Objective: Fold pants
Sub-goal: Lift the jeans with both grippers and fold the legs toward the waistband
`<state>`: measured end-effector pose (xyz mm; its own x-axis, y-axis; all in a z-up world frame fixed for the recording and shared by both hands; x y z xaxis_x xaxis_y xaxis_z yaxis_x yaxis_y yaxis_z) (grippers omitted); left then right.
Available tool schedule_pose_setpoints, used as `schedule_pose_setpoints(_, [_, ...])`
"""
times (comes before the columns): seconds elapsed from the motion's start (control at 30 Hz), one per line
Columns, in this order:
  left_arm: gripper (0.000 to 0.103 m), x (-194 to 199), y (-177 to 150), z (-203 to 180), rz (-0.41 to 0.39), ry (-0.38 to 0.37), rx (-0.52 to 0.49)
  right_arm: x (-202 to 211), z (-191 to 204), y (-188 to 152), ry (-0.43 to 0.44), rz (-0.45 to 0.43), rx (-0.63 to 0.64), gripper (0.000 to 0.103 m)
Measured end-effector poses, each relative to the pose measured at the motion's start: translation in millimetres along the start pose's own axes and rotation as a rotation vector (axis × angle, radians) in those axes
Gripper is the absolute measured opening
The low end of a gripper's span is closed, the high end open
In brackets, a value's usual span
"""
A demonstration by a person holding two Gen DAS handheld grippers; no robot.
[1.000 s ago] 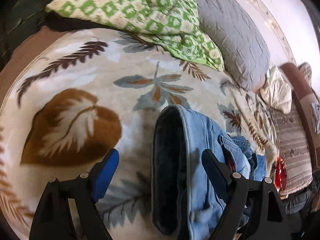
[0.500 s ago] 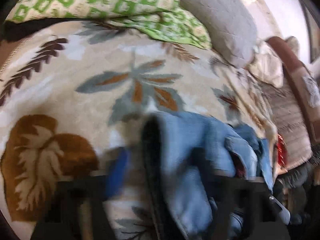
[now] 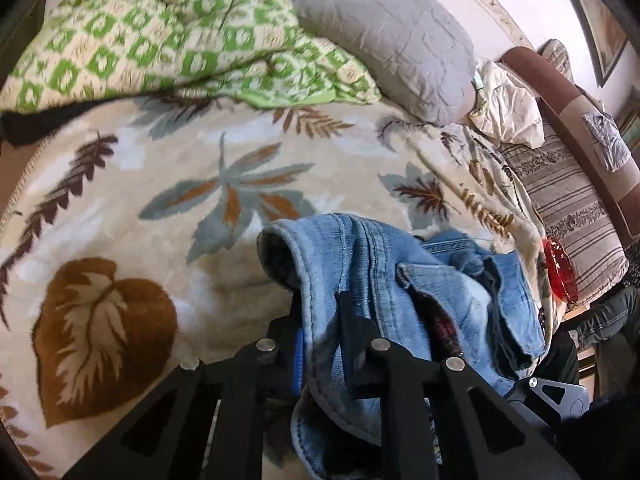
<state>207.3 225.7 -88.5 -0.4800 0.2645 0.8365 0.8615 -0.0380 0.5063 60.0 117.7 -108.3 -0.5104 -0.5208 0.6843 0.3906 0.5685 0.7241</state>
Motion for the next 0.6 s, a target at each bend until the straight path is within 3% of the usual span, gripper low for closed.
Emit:
schedule_pose_setpoints(0.07, [0.014, 11.7, 0.8, -10.8, -0.014, 0.019, -0.019, 12.4, -4.5, -0.5, -0.019, -0.034, -0.014, 0.025])
schedule_pose_setpoints(0.1, [0.005, 17.7, 1.4, -18.0, -0.023, 0.023, -0.031, 18.6, -7.3, -1.0, -0.019, -0.048, -0.027, 0.024])
schedule_pose_setpoints(0.27, [0.004, 45.1, 5.0, -64.4, -0.059, 0.072, -0.109, 46.8, -25.1, -4.8, -0.023, -0.106, -0.081, 0.023])
schedule_pose_setpoints(0.47, [0.004, 49.8, 6.6, -119.6, -0.048, 0.141, -0.206, 78.0, -57.0, -24.4, -0.003, -0.164, -0.204, 0.022])
schedule_pose_setpoints(0.6, [0.005, 51.4, 5.2, -113.3, -0.041, 0.147, -0.141, 88.5, -69.9, -33.8, 0.051, -0.180, -0.269, 0.022])
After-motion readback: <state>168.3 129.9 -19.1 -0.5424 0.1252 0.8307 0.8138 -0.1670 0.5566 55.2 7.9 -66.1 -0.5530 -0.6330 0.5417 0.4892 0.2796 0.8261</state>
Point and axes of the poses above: each gripper's, at about its wrist camera, not at the fingertips, and x roughly against the way its jaws point, z to its left, y to its top, the point moved 1 cm from there along -x, roughly the way its jaws point, and after that the axes turned 10 degrees about y, right-handed, at the moved point
